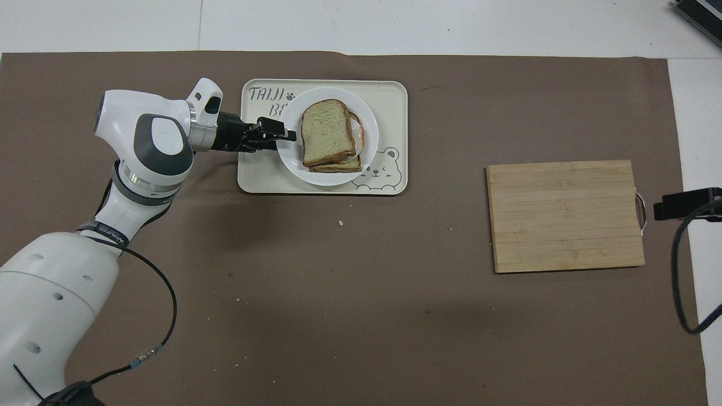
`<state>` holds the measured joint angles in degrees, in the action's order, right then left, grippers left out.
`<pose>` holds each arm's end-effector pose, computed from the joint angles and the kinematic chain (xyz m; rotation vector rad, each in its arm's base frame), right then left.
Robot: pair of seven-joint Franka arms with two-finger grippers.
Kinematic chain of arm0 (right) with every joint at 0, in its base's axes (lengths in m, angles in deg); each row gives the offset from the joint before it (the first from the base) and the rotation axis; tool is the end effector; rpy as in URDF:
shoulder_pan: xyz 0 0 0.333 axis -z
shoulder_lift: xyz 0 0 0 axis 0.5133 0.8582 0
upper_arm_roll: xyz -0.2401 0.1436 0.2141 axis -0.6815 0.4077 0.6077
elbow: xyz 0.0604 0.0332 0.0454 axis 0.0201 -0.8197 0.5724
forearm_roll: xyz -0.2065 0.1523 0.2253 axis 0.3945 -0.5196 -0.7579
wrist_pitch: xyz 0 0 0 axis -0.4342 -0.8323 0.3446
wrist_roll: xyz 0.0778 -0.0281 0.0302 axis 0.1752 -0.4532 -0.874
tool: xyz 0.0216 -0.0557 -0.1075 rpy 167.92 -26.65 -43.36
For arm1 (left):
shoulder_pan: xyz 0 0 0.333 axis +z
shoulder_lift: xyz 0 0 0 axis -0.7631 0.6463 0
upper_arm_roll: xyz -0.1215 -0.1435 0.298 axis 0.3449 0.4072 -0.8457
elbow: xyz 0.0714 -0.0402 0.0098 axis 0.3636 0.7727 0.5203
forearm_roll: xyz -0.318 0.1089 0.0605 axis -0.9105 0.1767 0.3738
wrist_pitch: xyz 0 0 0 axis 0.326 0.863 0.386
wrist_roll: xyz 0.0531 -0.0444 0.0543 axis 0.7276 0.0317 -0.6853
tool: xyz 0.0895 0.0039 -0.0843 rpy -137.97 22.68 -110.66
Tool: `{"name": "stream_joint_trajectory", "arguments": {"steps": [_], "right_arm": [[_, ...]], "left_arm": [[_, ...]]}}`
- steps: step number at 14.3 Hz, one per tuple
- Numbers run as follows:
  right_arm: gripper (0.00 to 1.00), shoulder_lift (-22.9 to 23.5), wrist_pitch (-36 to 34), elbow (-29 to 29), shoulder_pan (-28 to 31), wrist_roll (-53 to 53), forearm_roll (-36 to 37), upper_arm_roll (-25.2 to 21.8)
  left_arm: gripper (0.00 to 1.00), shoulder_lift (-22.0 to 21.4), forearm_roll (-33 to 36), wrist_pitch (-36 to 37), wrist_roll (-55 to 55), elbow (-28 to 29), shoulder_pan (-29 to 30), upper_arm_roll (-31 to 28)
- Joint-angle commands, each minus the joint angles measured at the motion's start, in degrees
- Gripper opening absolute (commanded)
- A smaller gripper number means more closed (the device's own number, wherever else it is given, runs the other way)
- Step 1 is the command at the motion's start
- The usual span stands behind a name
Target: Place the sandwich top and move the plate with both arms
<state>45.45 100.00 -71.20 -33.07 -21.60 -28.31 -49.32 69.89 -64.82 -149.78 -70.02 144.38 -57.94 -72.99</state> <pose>0.4498 -0.0127 0.6897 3.1279 -0.0555 0.0390 0.6750 -0.1785 0.3302 2.3269 0.0591 0.0551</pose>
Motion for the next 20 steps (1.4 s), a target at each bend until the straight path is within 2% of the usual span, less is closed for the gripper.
{"name": "stream_joint_trajectory", "arguments": {"steps": [1,3,7,10,12,15,17,20], "right_arm": [[1.00,-0.96,0.28,-1.00,-0.01,0.48,-0.35,0.12],[1.00,-1.05,0.36,-1.09,-0.01,0.48,-0.35,0.12],[1.00,-1.05,0.36,-1.09,-0.01,0.48,-0.17,0.21],[1.00,-1.05,0.28,-1.09,-0.01,0.48,-0.17,0.21],[1.00,-1.05,0.27,-1.09,-0.01,0.48,-0.17,0.21],[1.00,-1.05,0.36,-1.09,-0.01,0.48,-0.17,0.21],[1.00,-1.05,0.36,-1.09,-0.01,0.48,-0.17,0.21],[1.00,-1.05,0.27,-1.09,-0.01,0.48,-0.17,0.21]], "left_arm": [[1.00,-1.50,3.77,0.10,-2.00,-1.03,0.12,-1.62],[1.00,-4.14,6.58,0.20,-4.89,-0.34,-0.41,-3.12],[1.00,-10.12,20.45,2.47,-13.68,1.52,-0.06,-4.36],[1.00,-13.63,36.87,6.51,-19.03,1.52,-0.06,-4.36],[1.00,-15.92,45.32,9.33,-23.26,1.52,-0.15,-4.36],[1.00,-21.18,50.18,15.12,-23.63,1.17,0.81,-5.49],[1.00,-25.23,50.37,18.90,-22.06,1.52,3.70,-6.38],[1.00,-28.40,50.37,23.30,-18.10,0.99,7.48,-6.56]]}}
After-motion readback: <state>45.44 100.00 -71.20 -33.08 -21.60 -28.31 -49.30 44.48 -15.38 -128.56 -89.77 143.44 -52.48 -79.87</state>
